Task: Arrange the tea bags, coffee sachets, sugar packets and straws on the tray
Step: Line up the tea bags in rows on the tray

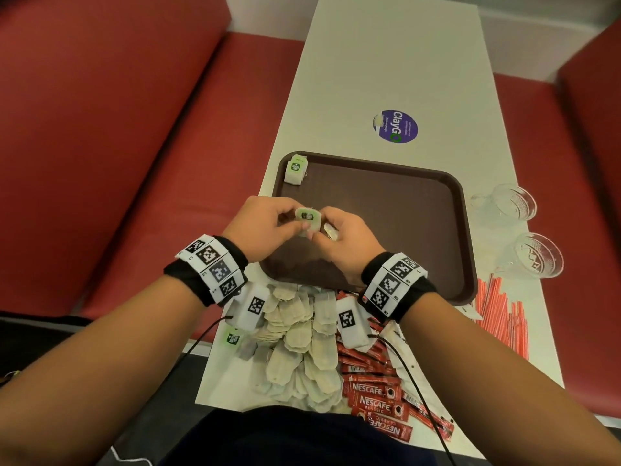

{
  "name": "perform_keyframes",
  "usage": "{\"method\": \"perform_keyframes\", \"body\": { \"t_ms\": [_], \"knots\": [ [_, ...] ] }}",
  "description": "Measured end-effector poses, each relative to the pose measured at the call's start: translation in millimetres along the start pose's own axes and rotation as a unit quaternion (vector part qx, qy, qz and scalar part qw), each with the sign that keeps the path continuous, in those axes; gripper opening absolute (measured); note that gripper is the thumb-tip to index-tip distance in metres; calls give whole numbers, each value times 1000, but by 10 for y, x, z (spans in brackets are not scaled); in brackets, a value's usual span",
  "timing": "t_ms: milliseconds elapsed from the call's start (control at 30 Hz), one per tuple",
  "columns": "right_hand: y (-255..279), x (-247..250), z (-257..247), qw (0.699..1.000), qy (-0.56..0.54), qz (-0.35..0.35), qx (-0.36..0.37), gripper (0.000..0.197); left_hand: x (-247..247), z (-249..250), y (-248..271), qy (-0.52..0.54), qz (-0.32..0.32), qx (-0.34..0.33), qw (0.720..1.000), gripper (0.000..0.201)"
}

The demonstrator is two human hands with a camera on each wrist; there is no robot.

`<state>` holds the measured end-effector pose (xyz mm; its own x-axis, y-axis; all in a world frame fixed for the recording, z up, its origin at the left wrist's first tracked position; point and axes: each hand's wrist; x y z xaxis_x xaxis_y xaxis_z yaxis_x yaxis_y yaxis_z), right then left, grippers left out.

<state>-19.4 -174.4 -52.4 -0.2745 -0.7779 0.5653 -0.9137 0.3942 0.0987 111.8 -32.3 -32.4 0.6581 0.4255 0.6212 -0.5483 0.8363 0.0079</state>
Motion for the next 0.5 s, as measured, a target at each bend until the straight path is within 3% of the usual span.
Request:
{"method": "perform_keyframes", "body": {
  "t_ms": [133,267,500],
  "knots": [
    [-48,63,18,999,-5,-1,-42,25,79,-191,-490,-45,73,66,994,16],
    [-41,106,42,998,-33,-1,-61,22,165,-437,-989,-68,129,157,977,31],
    [-44,198,85,999,3,-5,-47,22,46,-617,-1401,-123,57,239,961,38]
  ]
}}
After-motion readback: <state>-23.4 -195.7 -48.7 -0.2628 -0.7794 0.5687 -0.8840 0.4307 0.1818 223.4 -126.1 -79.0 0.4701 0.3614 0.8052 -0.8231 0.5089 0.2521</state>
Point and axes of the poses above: each hand's wrist, its own y-axis away from the middle knuckle, its own x-axis out of the back of the hand, z = x × y, and after that the axes turned 3 degrees about y, right-handed
